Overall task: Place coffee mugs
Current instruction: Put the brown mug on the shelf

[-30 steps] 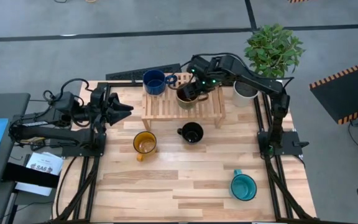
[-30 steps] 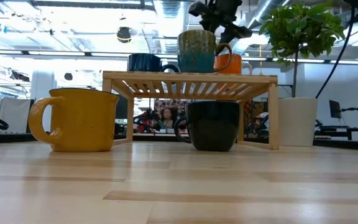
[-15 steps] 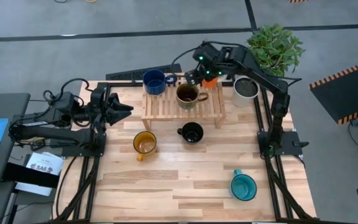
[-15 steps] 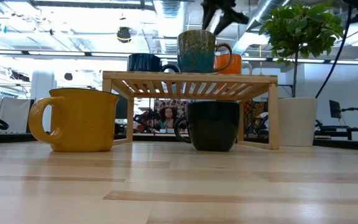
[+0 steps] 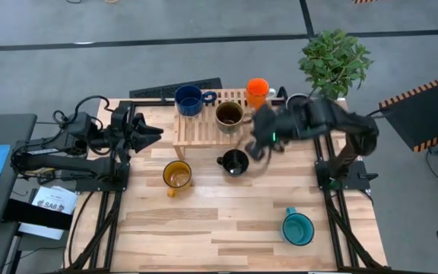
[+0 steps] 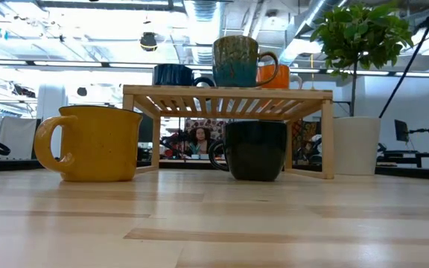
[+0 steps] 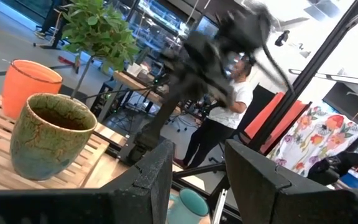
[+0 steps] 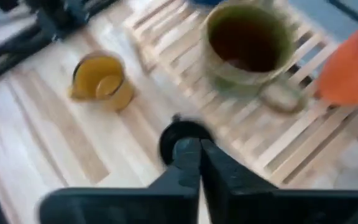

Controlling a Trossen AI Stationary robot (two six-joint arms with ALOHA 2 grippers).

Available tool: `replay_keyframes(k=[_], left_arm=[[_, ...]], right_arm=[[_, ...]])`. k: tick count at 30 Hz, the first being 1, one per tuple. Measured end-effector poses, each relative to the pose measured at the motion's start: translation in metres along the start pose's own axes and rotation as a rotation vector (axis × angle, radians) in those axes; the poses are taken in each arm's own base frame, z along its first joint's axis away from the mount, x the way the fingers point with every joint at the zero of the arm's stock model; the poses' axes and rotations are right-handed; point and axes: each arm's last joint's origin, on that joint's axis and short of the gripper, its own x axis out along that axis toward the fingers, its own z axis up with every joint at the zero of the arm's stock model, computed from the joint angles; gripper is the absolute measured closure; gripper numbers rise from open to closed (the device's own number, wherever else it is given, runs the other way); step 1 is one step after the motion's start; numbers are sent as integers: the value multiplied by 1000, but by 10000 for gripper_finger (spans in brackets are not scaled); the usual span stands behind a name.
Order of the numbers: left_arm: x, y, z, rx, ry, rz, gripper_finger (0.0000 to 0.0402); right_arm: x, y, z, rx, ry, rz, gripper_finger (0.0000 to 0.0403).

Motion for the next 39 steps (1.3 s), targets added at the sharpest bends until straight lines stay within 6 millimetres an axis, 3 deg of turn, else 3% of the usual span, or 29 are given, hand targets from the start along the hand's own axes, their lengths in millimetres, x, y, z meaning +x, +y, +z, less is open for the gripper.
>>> replay_keyframes(k=[5, 10, 13, 15, 19, 24, 39], left_arm=[[0, 0, 0, 0, -1, 1, 270], [0, 0, 0, -8, -1, 1, 270], [0, 0, 0, -13, -2, 2, 270], [0, 0, 0, -14, -2, 4, 270], [0, 0, 0, -15, -2, 3, 270], [0, 0, 0, -15, -3, 3, 270], [0, 0, 0, -8, 0, 5, 270]], right_arm=[[19, 21, -47, 67, 7, -57, 379], [71, 37, -91, 219, -59, 62, 386], [99, 38, -103, 284, -157, 167, 386], [115, 36, -103, 347, -250, 182, 386], [138, 27, -92, 391, -397, 51, 386], [167, 19, -84, 395, -407, -39, 386], [190, 8, -73, 381, -444, -152, 386]])
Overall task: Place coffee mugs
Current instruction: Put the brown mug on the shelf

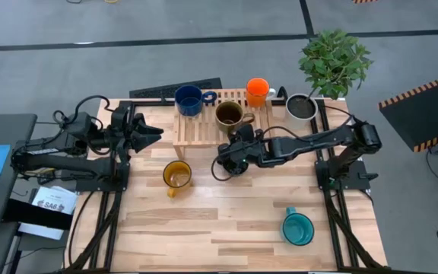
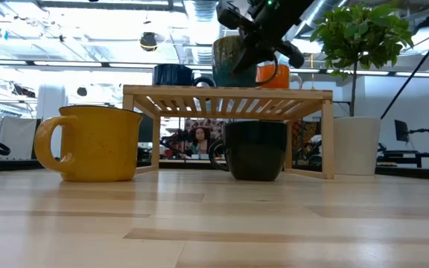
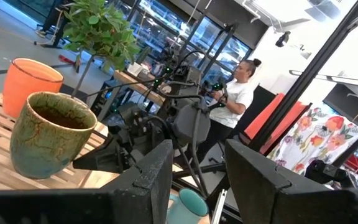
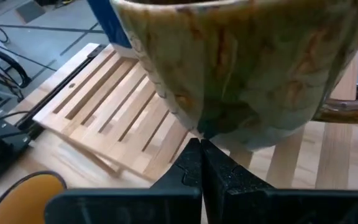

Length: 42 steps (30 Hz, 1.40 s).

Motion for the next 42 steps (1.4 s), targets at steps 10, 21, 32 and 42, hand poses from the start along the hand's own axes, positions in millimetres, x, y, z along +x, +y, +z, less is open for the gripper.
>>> replay_keyframes(k=[10, 21, 32, 42], left_arm=[[0, 0, 0, 11, 0, 0, 270], [0, 0, 0, 12, -2, 3, 270], [0, 0, 0, 12, -2, 3, 270], [0, 1, 0, 12, -13, 20, 270]], right_arm=[[14, -9, 11, 29, -16, -42, 385], [23, -12, 21, 37, -31, -20, 386], [33, -18, 31, 2, -40, -20, 386], [42, -26, 38, -7, -30, -29, 386]])
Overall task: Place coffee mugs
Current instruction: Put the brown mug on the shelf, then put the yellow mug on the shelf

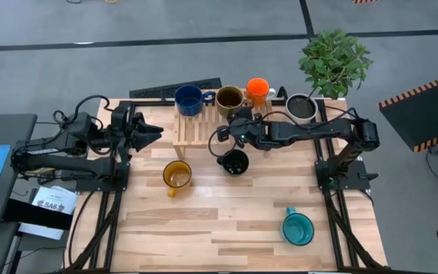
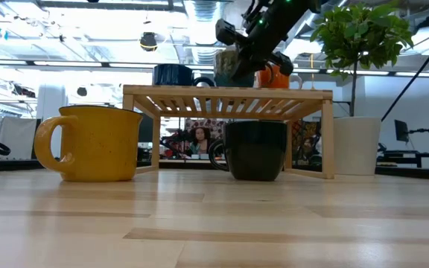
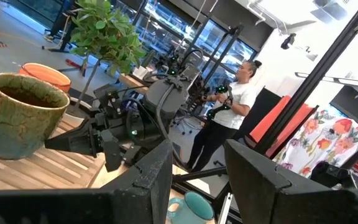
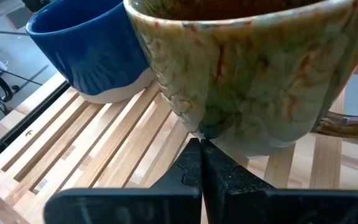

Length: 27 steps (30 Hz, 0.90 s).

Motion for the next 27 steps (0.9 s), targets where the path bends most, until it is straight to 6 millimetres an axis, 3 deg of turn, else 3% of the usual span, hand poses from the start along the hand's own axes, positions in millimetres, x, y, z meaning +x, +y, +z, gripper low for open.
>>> replay_keyframes(k=[21, 27], left_arm=[[0, 0, 0, -2, -1, 3, 270], [0, 0, 0, -4, -1, 3, 270]], right_arm=[[8, -6, 8, 6, 0, 6, 386], [-13, 10, 6, -36, 5, 124, 386]])
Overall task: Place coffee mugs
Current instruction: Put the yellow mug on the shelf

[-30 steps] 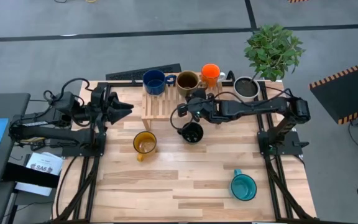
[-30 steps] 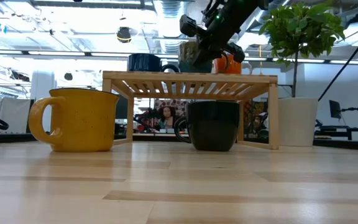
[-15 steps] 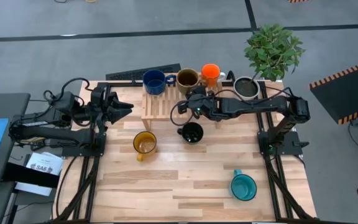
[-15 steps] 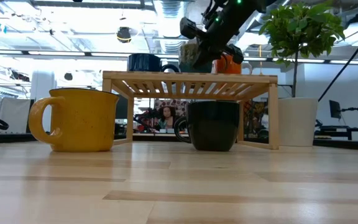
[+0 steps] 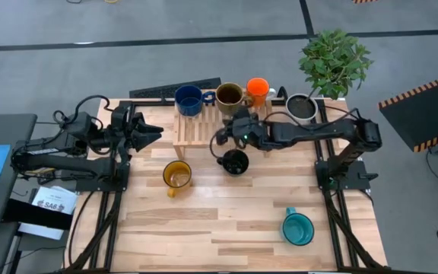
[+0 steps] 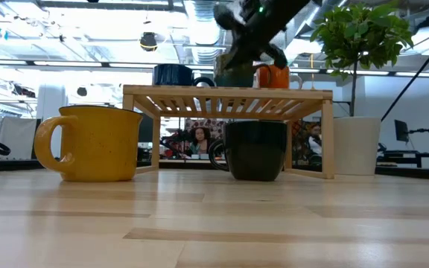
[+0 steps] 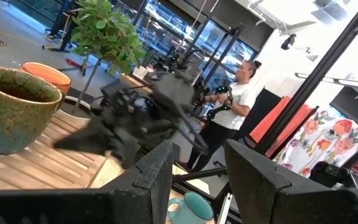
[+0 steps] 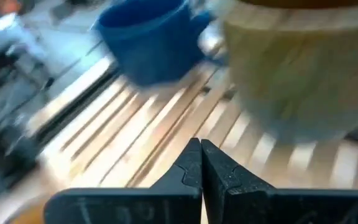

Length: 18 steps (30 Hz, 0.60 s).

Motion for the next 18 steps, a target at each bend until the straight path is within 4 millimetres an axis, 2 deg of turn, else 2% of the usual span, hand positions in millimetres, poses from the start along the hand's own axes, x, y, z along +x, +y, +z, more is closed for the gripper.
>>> replay_keyframes(k=[4, 7, 9, 13, 18], left_arm=[[0, 0, 0, 0, 0, 0, 270], [0, 0, 0, -8, 6, -8, 270], [0, -1, -1, -9, 24, -29, 270], [0, -2, -2, -9, 65, -87, 270], [1, -2, -18, -38, 248, -120, 270]], right_arm=[[-25, 16, -6, -1, 36, 104, 386], [-57, 25, -10, -62, 75, 180, 385], [-82, 24, -13, -109, 152, 231, 385], [-131, 9, -15, -154, 280, 248, 385], [-172, -17, -15, -128, 376, 187, 385]])
